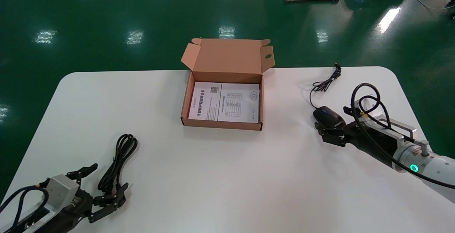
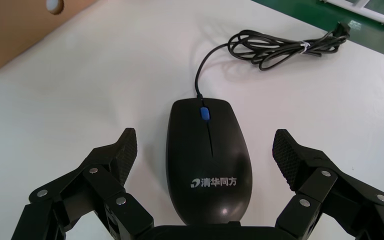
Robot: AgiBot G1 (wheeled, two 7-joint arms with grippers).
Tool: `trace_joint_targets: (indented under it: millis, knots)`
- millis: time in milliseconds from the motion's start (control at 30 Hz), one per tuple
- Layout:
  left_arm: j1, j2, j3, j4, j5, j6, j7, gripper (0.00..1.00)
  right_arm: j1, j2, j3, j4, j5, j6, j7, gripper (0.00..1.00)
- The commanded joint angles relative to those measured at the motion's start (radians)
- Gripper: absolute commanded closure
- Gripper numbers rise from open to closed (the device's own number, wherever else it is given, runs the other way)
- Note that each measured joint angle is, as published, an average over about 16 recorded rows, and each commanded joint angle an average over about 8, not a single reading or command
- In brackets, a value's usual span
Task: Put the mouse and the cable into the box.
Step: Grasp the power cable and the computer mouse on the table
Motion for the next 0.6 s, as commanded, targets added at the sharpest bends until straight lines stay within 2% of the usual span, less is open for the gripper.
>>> trace_joint_targets:
  millis: [33,600]
  knots:
    - [-0.002,-0.002,0.005,0.000,0.002,0.003,-0.002,0.00,-0.004,0.002,-0.002,0.005,-0.005,0.005,0.009,0.00]
    - [-0.011,-0.015,0.028,0.001,0.009,-0.003,-0.031,0.00,-0.013,0.004,-0.009,0.003,-0.016,0.012,0.024,0.00]
